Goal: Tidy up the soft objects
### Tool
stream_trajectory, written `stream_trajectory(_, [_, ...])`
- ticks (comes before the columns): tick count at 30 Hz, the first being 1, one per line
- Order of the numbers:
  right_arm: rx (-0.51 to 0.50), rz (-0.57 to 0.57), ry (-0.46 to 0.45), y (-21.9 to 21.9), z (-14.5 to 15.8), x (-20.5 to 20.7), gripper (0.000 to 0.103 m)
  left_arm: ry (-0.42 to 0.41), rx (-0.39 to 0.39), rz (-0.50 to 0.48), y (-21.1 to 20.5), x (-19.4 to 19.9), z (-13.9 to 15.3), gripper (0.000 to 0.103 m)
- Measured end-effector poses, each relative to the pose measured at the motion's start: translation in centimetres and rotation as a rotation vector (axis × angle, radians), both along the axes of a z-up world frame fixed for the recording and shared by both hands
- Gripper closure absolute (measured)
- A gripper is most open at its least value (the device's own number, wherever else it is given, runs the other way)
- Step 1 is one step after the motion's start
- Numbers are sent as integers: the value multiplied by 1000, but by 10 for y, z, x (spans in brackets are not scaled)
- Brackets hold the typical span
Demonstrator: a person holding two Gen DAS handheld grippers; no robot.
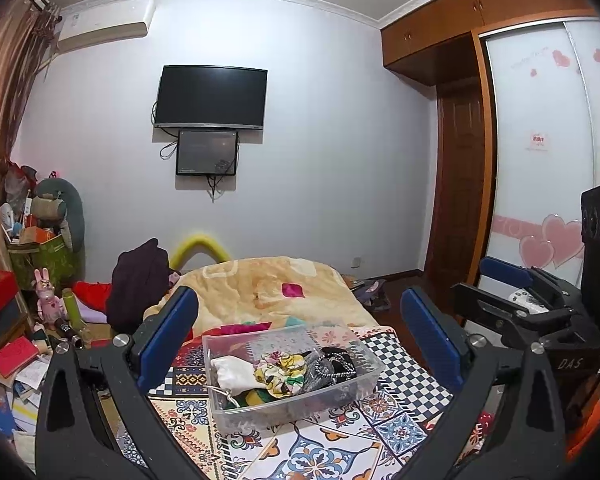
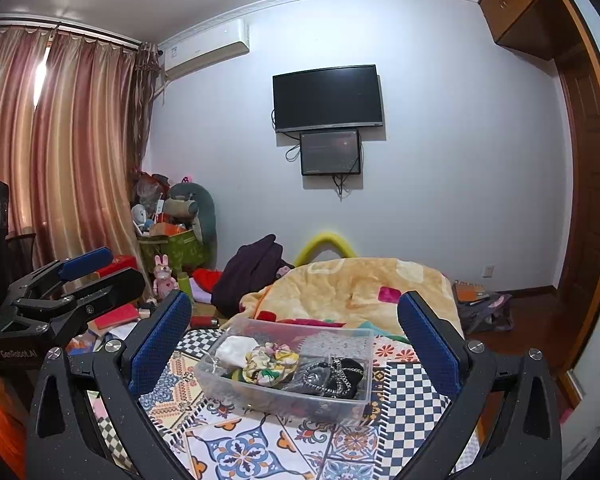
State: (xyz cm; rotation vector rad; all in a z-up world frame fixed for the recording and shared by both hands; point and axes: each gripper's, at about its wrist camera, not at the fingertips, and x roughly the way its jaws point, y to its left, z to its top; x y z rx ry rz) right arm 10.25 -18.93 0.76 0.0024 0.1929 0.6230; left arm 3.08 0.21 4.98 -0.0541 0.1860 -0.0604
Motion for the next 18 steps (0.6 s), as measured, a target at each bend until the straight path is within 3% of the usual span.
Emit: stream_trajectory(18, [-6,3,0,0,-2,-1,0,19,-38,-25,6,0,-2,0])
